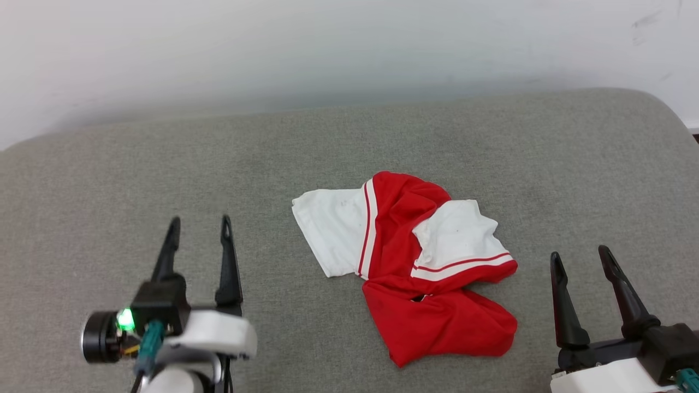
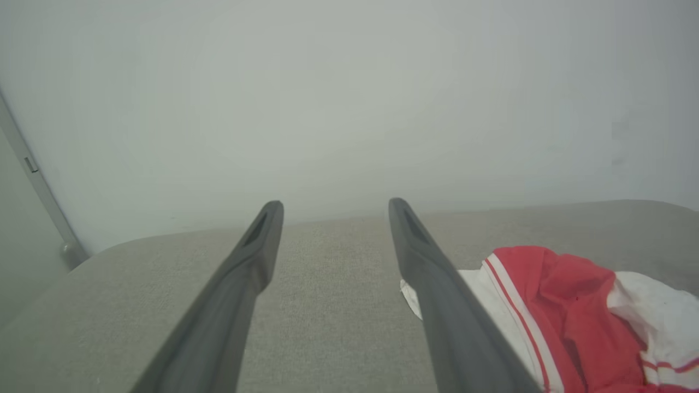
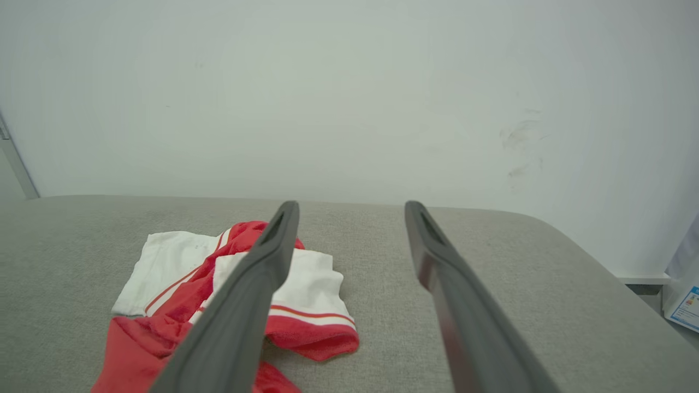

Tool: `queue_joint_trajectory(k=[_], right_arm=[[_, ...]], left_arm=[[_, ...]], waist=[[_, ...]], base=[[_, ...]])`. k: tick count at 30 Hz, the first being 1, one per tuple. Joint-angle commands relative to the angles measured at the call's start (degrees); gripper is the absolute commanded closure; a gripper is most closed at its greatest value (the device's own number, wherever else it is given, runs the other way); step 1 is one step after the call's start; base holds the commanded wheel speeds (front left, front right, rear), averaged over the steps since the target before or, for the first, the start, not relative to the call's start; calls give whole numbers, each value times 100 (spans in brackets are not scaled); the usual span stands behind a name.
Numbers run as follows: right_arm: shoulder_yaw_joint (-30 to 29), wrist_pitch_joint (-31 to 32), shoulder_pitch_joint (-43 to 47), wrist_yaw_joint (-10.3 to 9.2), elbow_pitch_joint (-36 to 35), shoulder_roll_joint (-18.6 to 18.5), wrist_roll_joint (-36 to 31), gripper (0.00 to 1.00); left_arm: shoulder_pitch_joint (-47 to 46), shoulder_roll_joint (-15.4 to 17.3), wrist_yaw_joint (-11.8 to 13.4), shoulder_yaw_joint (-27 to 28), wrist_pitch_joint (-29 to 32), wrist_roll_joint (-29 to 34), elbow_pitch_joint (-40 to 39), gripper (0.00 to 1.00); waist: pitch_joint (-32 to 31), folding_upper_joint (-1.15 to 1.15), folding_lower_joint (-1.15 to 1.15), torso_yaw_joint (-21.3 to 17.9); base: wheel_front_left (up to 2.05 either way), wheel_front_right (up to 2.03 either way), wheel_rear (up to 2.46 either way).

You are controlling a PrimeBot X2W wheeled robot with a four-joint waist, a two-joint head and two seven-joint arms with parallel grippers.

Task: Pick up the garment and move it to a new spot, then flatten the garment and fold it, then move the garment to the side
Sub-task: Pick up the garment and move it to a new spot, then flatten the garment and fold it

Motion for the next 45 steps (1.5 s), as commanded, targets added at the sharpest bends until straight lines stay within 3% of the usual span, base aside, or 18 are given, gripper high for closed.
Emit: queue_joint_trajectory(k=[1, 14, 24, 34, 45], right_arm=[[4, -10, 60, -2, 14, 9, 41, 0], [26, -10, 273, -2, 202, 9, 200, 0], [71, -11, 461, -2, 277, 9, 266, 0], [162, -11, 586, -2, 345, 9, 408, 0], [179, -11, 599, -2, 362, 9, 473, 0]], left_arm=[[235, -44, -93, 149, -13, 166, -30, 0], [1372, -1049, -1179, 1475, -14, 1081, -55, 0], [1818, -1557, -1855, 2020, -15, 1514, 10, 0], [1996, -1803, -2195, 2366, -15, 1705, 114, 0], [2034, -1873, -2348, 2513, -15, 1784, 182, 0]], waist=[[-40, 0, 1, 36], [-268, 0, 1, 125], [-397, 0, 1, 142], [-482, 0, 1, 169], [-506, 0, 1, 190]], base=[[0, 0, 0], [0, 0, 0], [0, 0, 0], [0, 0, 0], [0, 0, 0]])
